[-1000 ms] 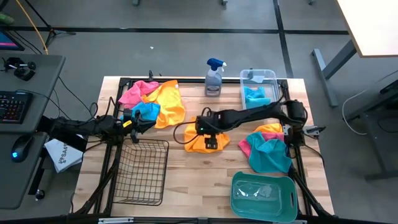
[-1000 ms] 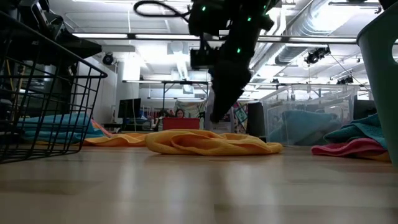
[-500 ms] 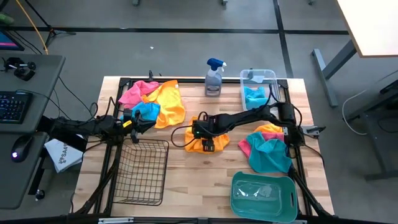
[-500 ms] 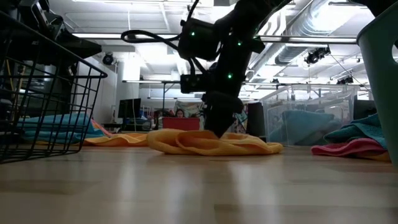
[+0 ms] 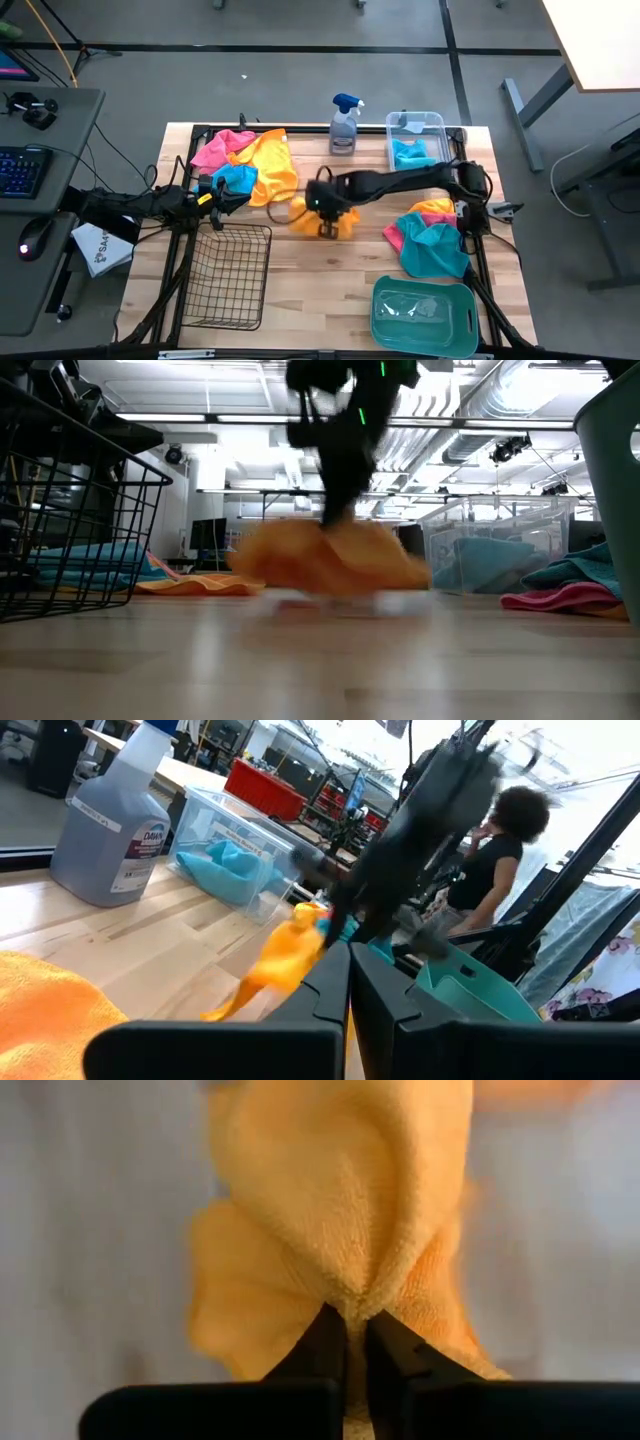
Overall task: Sort microfiber towel by color & place in baskets
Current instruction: Put the middle orange microfiber towel into the black wire basket
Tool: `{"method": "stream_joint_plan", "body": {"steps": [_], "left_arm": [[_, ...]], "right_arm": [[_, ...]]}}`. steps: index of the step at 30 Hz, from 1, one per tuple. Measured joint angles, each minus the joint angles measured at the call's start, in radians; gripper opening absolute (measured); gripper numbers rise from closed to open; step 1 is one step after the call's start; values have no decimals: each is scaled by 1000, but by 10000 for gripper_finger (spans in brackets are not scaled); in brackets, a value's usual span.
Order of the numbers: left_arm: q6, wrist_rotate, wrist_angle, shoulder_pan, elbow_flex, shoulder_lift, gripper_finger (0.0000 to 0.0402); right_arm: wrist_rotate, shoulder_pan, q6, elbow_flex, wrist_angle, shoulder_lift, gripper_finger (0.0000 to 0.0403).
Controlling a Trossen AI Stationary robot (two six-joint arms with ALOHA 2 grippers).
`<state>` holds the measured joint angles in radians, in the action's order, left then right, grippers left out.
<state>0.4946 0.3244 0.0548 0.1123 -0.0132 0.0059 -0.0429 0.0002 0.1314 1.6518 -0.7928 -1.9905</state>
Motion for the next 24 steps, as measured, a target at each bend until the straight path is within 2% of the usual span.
{"method": "stream_joint_plan", "body": {"steps": [4,7,10,16,24], "left_arm": [[0,0,0,0,0,0,0],[0,0,0,0,0,0,0],[0,0,0,0,0,0,0],[0,0,0,0,0,0,0],[0,0,0,0,0,0,0]], "right_arm": [[69,0,-46,175,38,18,3],[173,12,-117,309,84,22,2],[268,35,-182,377,194,26,2],[287,83,-224,361,499,4,1],[312,146,-150,358,782,-134,1]]}}
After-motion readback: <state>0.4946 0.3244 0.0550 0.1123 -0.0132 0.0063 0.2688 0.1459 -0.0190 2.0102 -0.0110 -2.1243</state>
